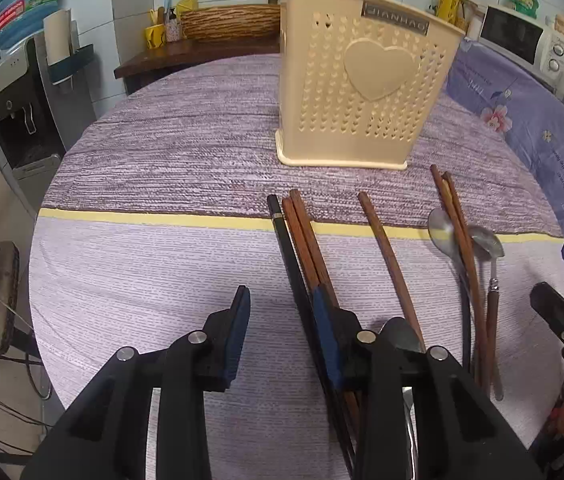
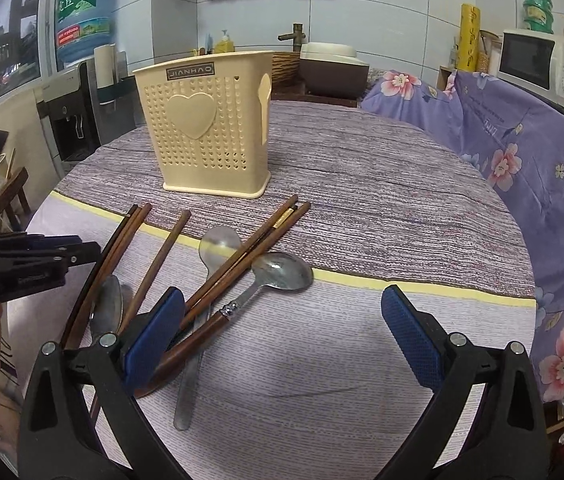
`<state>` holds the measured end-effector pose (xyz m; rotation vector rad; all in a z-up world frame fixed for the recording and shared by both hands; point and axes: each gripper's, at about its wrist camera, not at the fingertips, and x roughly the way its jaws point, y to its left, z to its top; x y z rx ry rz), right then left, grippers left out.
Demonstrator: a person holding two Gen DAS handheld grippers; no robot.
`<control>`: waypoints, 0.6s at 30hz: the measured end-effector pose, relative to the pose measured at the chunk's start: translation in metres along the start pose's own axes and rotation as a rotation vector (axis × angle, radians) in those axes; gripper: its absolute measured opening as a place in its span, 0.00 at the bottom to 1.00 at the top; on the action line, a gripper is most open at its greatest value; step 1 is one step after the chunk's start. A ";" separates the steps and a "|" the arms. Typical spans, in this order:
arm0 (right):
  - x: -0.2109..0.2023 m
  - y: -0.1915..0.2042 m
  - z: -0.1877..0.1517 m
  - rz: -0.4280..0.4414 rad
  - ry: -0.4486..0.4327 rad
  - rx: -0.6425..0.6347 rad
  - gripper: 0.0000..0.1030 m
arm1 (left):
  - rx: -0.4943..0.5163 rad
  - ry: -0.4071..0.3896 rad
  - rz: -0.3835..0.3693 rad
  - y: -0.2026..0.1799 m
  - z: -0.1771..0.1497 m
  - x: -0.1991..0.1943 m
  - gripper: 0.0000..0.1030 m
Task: Organize utensils
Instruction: 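Move the left tool down toward the black and brown chopsticks, then close the left gripper on a black chopstick while the right gripper grasps a brown chopstick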
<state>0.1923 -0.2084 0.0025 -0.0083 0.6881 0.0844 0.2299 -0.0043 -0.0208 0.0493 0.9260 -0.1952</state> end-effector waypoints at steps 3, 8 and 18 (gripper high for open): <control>0.000 0.002 0.001 -0.003 -0.002 -0.010 0.94 | 0.002 0.003 0.013 0.000 0.000 0.003 0.30; -0.001 0.003 0.006 0.001 -0.006 -0.025 0.94 | 0.033 0.010 0.033 0.006 -0.002 0.000 0.31; 0.022 0.042 0.045 0.207 0.054 -0.057 0.68 | -0.022 0.061 0.009 0.021 0.017 0.014 0.30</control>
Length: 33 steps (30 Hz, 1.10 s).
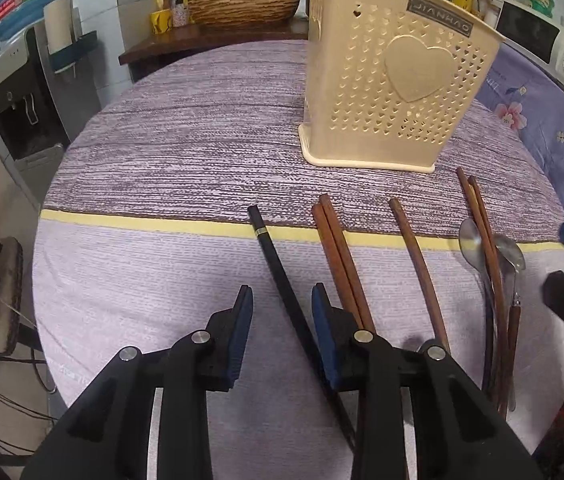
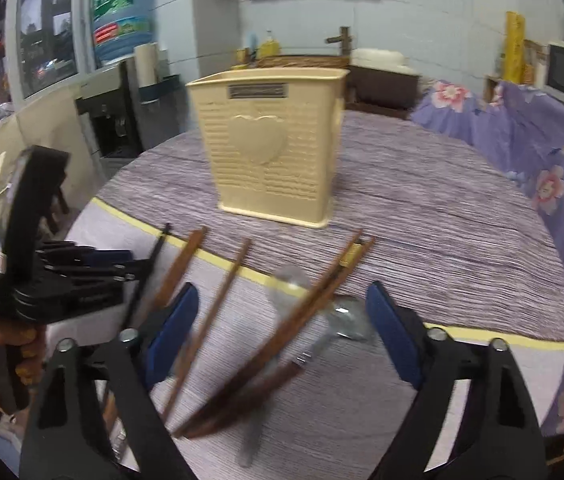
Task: Organize utensils
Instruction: 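Close the left gripper on a black chopstick while the right gripper grasps a brown chopstick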
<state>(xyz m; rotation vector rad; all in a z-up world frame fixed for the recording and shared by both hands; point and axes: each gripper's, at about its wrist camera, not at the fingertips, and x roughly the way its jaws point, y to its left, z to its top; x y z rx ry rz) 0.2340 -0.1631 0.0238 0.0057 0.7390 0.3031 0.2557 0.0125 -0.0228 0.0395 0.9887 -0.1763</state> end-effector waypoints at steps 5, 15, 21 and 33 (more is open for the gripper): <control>0.041 0.022 0.019 0.069 0.124 0.004 0.48 | -0.025 0.011 0.011 0.007 0.009 0.007 0.30; 0.096 0.040 0.022 -0.025 0.276 0.011 0.23 | -0.046 0.006 0.026 0.011 0.015 0.011 0.19; 0.108 0.040 0.027 -0.046 0.279 0.031 0.20 | -0.041 0.004 0.042 0.009 0.022 0.016 0.14; 0.117 0.028 0.036 -0.022 0.280 0.084 0.11 | -0.032 -0.015 0.067 0.005 0.028 0.023 0.11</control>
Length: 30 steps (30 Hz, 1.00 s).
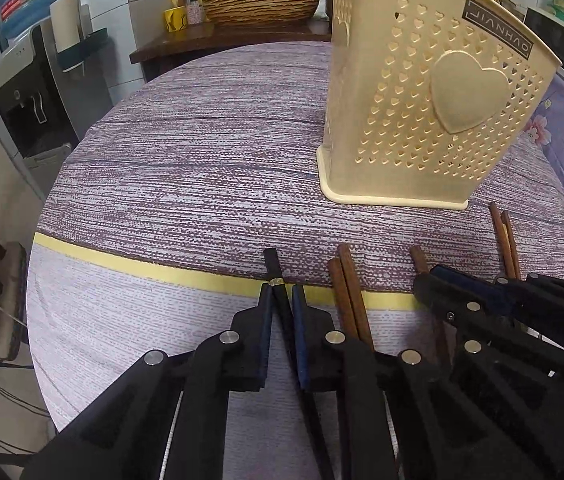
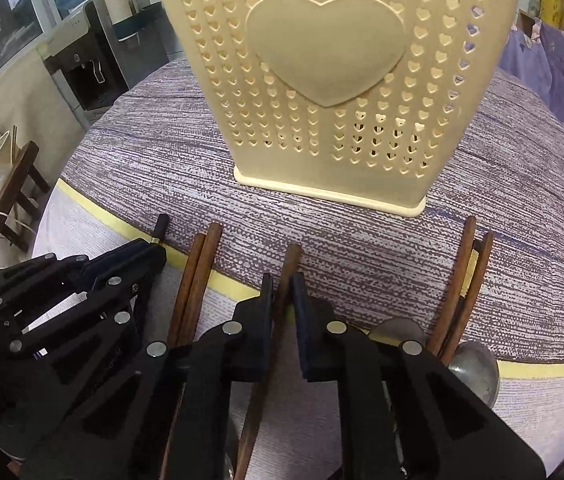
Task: Organize utensils
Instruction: 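Close the left gripper on a black chopstick while the right gripper grasps a brown chopstick, then lift the held chopsticks with both grippers and carry them over the cream caddy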
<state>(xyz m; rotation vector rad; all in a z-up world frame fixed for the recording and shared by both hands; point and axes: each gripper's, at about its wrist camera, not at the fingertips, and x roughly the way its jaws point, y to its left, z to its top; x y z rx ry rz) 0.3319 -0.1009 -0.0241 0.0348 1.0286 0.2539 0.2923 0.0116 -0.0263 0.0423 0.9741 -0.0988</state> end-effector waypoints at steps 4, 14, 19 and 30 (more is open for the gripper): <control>-0.006 -0.014 -0.003 0.040 -0.003 0.046 0.10 | -0.024 -0.004 -0.018 0.002 -0.004 -0.002 0.10; -0.045 -0.026 0.007 0.124 -0.119 0.080 0.09 | -0.051 -0.108 -0.058 0.010 0.003 -0.034 0.08; -0.093 -0.028 0.017 0.163 -0.245 0.063 0.09 | -0.070 -0.222 -0.086 0.015 0.018 -0.076 0.08; -0.191 -0.026 0.033 0.166 -0.487 -0.017 0.08 | -0.059 -0.441 -0.082 0.024 0.039 -0.155 0.08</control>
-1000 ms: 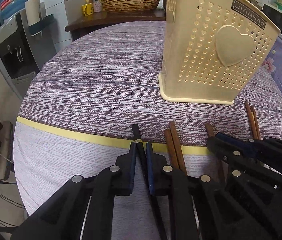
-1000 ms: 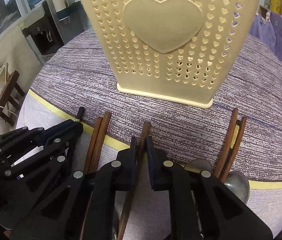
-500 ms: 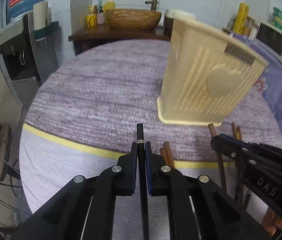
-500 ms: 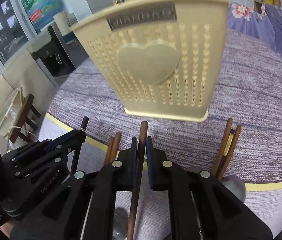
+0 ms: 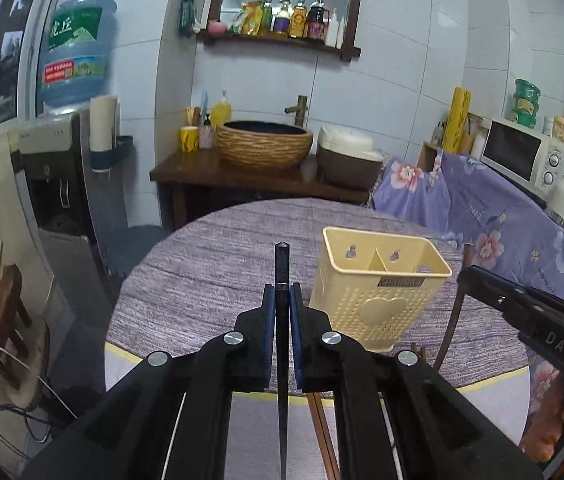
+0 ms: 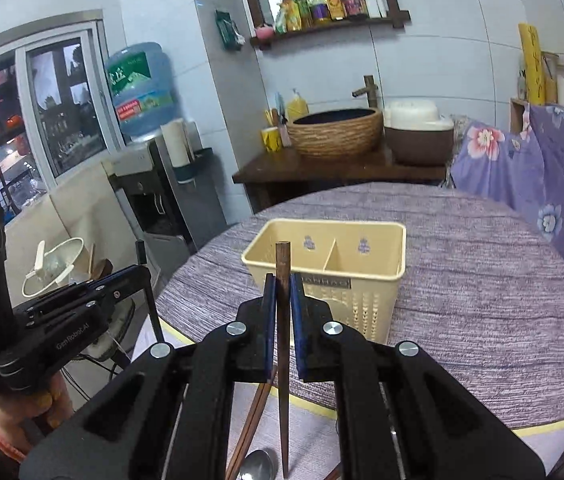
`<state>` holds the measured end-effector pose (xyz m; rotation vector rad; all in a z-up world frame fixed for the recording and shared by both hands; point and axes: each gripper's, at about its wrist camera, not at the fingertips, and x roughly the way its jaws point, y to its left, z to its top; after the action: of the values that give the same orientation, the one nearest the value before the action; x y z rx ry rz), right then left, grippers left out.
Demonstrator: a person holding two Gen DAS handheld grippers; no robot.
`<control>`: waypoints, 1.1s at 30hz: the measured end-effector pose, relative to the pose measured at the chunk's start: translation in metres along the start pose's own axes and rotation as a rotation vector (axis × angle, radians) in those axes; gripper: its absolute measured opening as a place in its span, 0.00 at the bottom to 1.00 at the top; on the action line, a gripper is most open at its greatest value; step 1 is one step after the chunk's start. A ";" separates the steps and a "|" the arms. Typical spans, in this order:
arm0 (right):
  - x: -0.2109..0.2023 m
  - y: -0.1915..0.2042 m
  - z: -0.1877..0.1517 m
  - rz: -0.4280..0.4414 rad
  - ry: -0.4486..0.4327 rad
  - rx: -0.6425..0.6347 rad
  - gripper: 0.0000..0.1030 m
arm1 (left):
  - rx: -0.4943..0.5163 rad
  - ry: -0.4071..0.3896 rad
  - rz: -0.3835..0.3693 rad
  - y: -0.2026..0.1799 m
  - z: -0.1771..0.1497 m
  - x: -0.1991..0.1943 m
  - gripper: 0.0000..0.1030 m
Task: Organize utensils
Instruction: 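Lift the held chopsticks with both grippers and carry them over the cream caddy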
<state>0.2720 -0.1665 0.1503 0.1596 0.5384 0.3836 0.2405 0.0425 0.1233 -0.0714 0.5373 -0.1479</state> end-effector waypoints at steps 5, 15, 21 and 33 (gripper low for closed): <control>-0.013 0.007 0.001 0.004 -0.016 -0.040 0.08 | 0.004 -0.019 -0.002 0.000 0.003 -0.005 0.08; -0.033 0.008 0.030 0.045 -0.053 -0.040 0.08 | -0.007 -0.072 -0.026 0.002 0.031 -0.026 0.08; -0.053 0.015 0.091 0.034 -0.128 -0.071 0.08 | -0.003 -0.170 -0.066 -0.006 0.092 -0.056 0.08; -0.033 -0.016 0.149 -0.139 -0.290 -0.034 0.08 | -0.019 -0.290 -0.089 -0.048 0.141 -0.022 0.08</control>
<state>0.3291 -0.2012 0.2886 0.1416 0.2551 0.2288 0.2884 0.0031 0.2608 -0.1327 0.2462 -0.2157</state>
